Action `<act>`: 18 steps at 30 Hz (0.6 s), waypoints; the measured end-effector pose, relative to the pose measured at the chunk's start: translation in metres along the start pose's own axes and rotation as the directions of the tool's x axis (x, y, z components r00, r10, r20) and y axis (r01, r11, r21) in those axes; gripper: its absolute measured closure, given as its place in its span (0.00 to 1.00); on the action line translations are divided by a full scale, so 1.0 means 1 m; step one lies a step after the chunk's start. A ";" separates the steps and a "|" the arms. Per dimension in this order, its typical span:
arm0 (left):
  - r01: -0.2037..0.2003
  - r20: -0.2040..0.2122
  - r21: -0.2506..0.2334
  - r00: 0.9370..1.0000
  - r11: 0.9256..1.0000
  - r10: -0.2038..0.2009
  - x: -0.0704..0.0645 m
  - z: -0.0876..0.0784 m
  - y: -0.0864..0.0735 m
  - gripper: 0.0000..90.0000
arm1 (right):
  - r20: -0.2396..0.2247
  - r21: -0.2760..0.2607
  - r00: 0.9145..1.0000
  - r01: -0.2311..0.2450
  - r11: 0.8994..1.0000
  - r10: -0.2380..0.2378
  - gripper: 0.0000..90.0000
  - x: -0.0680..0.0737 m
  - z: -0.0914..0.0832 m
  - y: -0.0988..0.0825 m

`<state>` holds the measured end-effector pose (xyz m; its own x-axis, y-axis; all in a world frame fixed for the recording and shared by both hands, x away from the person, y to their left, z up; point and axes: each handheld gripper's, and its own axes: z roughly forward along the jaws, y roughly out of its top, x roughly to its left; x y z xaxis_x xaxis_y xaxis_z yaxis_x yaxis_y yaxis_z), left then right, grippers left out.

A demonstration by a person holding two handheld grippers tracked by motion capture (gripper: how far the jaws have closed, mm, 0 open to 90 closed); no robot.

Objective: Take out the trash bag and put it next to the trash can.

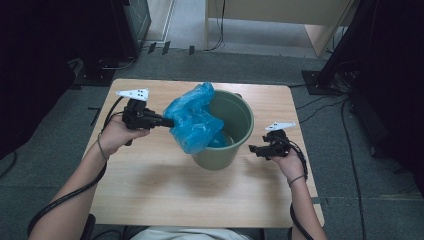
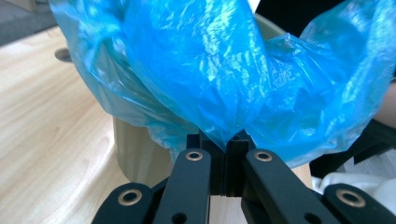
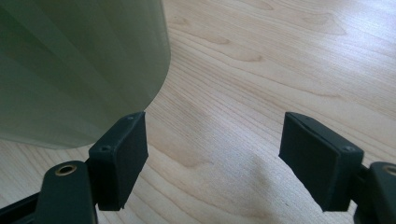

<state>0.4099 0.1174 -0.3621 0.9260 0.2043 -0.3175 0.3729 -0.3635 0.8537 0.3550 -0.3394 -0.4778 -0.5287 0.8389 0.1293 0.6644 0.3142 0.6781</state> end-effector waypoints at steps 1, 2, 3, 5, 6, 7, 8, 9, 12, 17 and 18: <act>0.004 -0.001 -0.007 1.000 1.000 -0.004 0.000 -0.003 0.001 1.00 | 0.000 0.001 1.000 0.001 1.000 -0.001 0.26 0.000 0.000 0.000; -0.002 -0.007 -0.012 1.000 1.000 0.002 -0.001 -0.005 0.003 1.00 | 0.000 -0.001 1.000 0.005 1.000 -0.005 0.26 0.000 0.000 0.000; 0.000 -0.006 -0.022 1.000 1.000 0.000 -0.001 -0.008 0.004 1.00 | 0.000 0.000 1.000 0.005 1.000 -0.005 0.26 0.000 0.000 0.000; -0.008 -0.017 -0.035 1.000 0.999 0.007 -0.002 -0.013 0.008 1.00 | -0.002 0.001 1.000 0.005 1.000 -0.005 0.26 0.001 0.001 0.000; -0.008 -0.016 -0.043 1.000 0.999 0.007 -0.003 -0.016 0.010 1.00 | 0.000 0.001 1.000 0.005 1.000 -0.005 0.26 0.001 0.001 0.000; -0.013 -0.024 -0.045 1.000 0.999 0.011 -0.003 -0.019 0.012 1.00 | 0.001 -0.001 1.000 0.008 1.000 -0.008 0.26 0.001 0.001 0.000; -0.010 -0.027 -0.051 1.000 0.999 0.009 -0.003 -0.021 0.014 1.00 | 0.000 -0.001 1.000 0.008 1.000 -0.008 0.26 0.001 0.001 0.000; -0.009 -0.030 -0.053 1.000 0.999 0.007 -0.003 -0.024 0.016 1.00 | 0.001 -0.001 1.000 0.009 1.000 -0.009 0.26 0.001 0.001 0.000; -0.009 -0.050 -0.058 0.999 0.998 0.006 -0.003 -0.033 0.022 1.00 | 0.000 0.000 1.000 0.005 1.000 -0.005 0.26 0.000 0.000 0.000; -0.014 -0.089 -0.053 0.996 0.998 0.009 -0.006 -0.048 0.029 1.00 | 0.000 0.004 1.000 0.002 1.000 -0.002 0.26 0.000 0.001 -0.001; -0.010 -0.094 -0.057 0.996 0.998 0.004 -0.007 -0.051 0.030 1.00 | 0.000 0.005 1.000 0.001 1.000 -0.001 0.26 0.001 0.001 -0.001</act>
<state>0.4119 0.1513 -0.3135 0.9180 0.2869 -0.2738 0.3600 -0.3135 0.8787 0.3548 -0.3385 -0.4788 -0.5298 0.8383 0.1286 0.6662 0.3176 0.6747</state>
